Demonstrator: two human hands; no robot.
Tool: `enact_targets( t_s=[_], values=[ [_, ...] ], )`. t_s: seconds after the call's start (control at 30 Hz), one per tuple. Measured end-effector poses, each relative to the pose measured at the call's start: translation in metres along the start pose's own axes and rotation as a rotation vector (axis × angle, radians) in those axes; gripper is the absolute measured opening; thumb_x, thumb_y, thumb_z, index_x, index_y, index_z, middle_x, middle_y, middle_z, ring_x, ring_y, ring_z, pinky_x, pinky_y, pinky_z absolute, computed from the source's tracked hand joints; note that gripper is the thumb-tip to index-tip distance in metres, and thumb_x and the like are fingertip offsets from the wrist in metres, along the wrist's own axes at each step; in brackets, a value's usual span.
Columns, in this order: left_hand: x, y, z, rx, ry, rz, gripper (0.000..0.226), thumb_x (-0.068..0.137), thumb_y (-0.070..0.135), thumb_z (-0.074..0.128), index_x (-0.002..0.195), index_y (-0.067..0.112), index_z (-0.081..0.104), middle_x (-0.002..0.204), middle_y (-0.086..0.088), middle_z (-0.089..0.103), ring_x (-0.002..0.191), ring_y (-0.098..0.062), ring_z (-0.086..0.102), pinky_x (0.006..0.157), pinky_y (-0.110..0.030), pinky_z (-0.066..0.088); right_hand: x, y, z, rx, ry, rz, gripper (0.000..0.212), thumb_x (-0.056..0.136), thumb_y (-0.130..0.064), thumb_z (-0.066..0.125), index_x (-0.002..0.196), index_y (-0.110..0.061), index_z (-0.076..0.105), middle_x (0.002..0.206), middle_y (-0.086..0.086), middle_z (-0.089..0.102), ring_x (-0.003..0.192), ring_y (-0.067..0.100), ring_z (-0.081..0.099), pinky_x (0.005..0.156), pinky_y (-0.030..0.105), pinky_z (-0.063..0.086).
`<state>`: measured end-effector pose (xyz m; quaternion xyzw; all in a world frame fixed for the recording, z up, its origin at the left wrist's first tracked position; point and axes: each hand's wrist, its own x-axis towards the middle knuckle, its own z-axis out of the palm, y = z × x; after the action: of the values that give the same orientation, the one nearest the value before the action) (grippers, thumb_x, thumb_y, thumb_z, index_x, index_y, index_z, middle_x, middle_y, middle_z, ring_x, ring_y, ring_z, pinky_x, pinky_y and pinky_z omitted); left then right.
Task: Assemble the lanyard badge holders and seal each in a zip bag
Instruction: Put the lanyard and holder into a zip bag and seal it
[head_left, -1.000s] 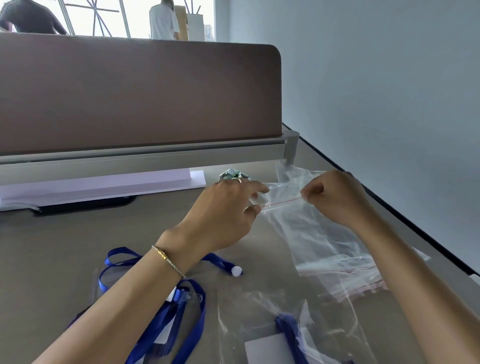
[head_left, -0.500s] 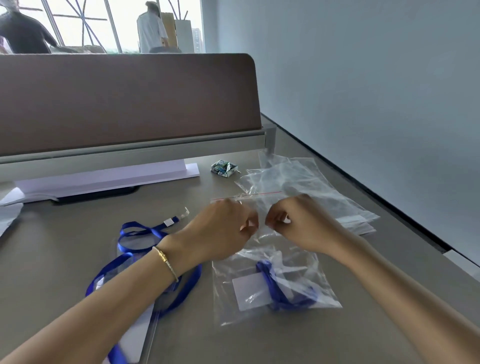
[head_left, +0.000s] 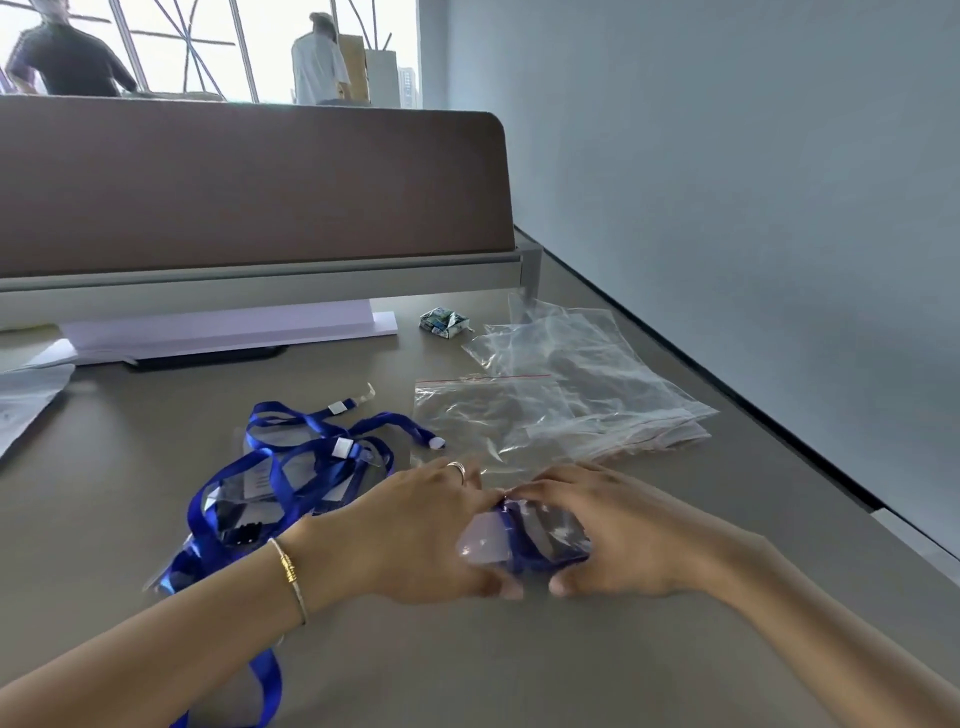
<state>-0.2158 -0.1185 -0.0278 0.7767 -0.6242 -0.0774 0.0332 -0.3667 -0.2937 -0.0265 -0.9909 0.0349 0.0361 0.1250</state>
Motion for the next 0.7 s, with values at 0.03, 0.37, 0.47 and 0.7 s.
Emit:
enact_targets(
  t_s=[0.03,0.37,0.47,0.7],
  values=[
    [-0.003,0.002,0.001,0.019,-0.006,0.003,0.072,0.073,0.078,0.053,0.136,0.046,0.038,0.115,0.011,0.047,0.110,-0.013,0.047,0.094,-0.036,0.046,-0.003,-0.001,0.000,0.004,0.024,-0.002,0.075,0.070,-0.038,0.073,0.138,-0.045,0.041,0.127,-0.021,0.051,0.116,0.000,0.044,0.099,0.020,0.039],
    [-0.009,-0.016,-0.016,-0.413,-0.058,-0.044,0.033,0.096,0.028,0.052,0.127,0.039,0.054,0.122,0.024,0.062,0.112,0.007,0.057,0.098,-0.022,0.047,0.000,0.015,-0.007,0.267,0.167,0.049,0.021,0.086,-0.006,0.055,0.093,-0.022,0.068,0.084,-0.011,0.062,0.082,0.007,0.057,0.073,0.026,0.045],
    [0.000,-0.028,-0.018,-0.489,0.005,-0.046,0.013,0.098,0.034,0.056,0.108,0.033,0.065,0.099,0.018,0.068,0.096,0.001,0.063,0.083,-0.018,0.048,0.012,0.024,-0.012,0.332,0.192,0.108,0.021,0.086,-0.004,0.053,0.074,-0.018,0.064,0.070,-0.004,0.060,0.064,0.008,0.052,0.063,0.029,0.039],
    [0.023,-0.055,-0.016,-0.523,0.212,-0.124,0.030,0.091,0.012,0.064,0.116,0.029,0.067,0.080,0.016,0.072,0.075,-0.003,0.069,0.078,-0.027,0.056,0.040,0.046,-0.015,0.404,0.291,0.179,0.030,0.093,-0.014,0.058,0.115,-0.031,0.070,0.096,-0.013,0.075,0.088,0.002,0.068,0.084,0.030,0.054]
  ],
)
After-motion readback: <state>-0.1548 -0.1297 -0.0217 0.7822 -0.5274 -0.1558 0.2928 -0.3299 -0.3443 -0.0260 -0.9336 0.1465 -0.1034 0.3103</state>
